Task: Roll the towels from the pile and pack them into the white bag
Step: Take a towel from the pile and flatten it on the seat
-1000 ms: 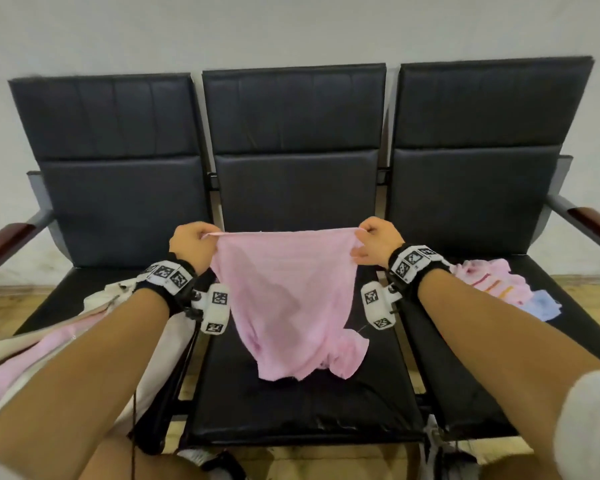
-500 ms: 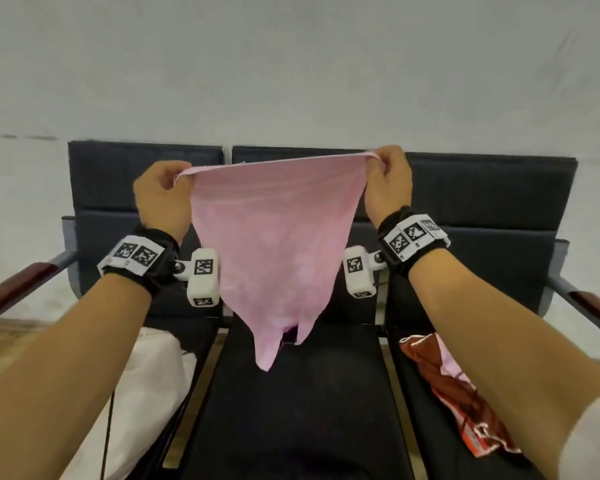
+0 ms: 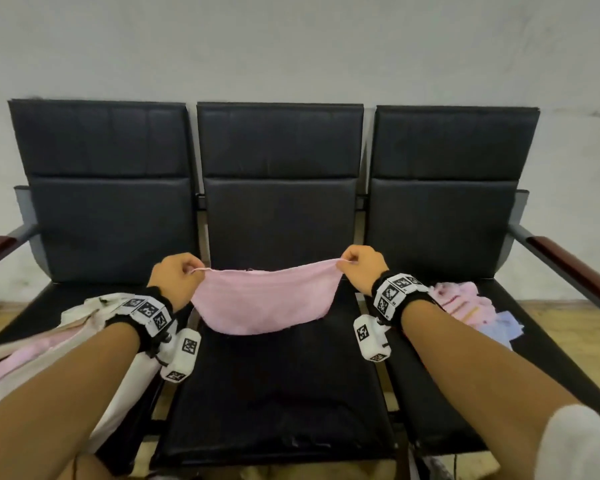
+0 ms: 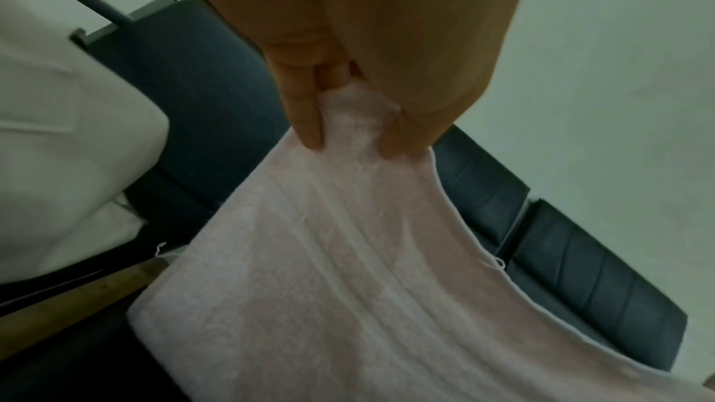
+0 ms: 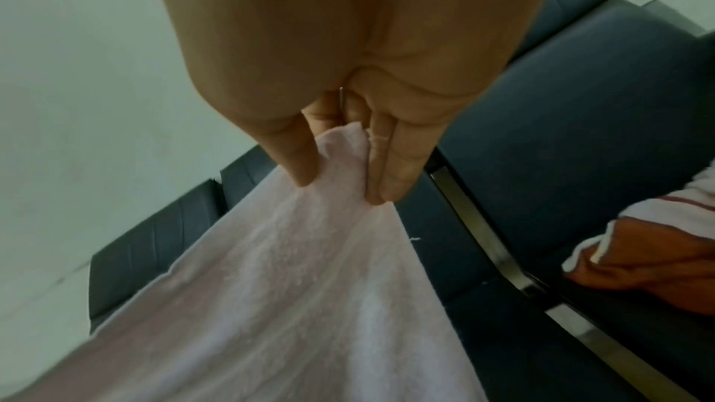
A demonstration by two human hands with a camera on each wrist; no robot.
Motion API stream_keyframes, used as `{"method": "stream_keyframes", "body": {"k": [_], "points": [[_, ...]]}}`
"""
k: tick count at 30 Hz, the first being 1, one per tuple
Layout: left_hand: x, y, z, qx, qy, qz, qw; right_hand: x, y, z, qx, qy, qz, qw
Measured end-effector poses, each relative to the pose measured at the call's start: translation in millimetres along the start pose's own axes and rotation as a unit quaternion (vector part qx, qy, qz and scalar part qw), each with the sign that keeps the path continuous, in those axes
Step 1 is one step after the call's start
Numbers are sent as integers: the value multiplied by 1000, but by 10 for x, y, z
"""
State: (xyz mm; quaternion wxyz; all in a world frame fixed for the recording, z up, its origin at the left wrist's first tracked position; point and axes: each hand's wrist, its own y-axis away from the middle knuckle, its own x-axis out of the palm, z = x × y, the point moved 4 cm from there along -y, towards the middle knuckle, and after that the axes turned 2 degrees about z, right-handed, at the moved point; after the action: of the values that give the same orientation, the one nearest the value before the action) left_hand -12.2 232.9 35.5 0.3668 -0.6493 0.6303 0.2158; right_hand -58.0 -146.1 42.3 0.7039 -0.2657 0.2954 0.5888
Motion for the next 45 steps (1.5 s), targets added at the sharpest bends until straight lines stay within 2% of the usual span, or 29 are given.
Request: {"method": "stream_keyframes", "body": {"k": [7,15,20,26,29,31,36,40,45], "points": [[603,575,374,-30,-79,104,991,484,426,-599,22,85,65,994],[1190,1286,881,-42,-83,215,972,1031,892,-1271,45,83,110,989],[1408,1624,1126,-31,-115,250,961,1334,1178,-1576,42,109,156,981],[1584,1988,1323,-56,-125,288,948,1605,1417,-1881,45,135,215,966],[1594,2111,1412,-66,-109,282,951,1668,1508,-1897,22,158,222,962],[1563,2149,1433,-47,-76,261,961,1688,1501,-1909,9,147,217,965],[1470,2213,1558,-43,6,188,981,1705,1455,-1975,32,77,200,976],[1487,2141,1608,-104,27,141,984,1725,1439,-1971,55,68,183,979],[1576,2028,1663,-194,-39,118,973,1807,1437,-1971,102,132,182,969]]}}
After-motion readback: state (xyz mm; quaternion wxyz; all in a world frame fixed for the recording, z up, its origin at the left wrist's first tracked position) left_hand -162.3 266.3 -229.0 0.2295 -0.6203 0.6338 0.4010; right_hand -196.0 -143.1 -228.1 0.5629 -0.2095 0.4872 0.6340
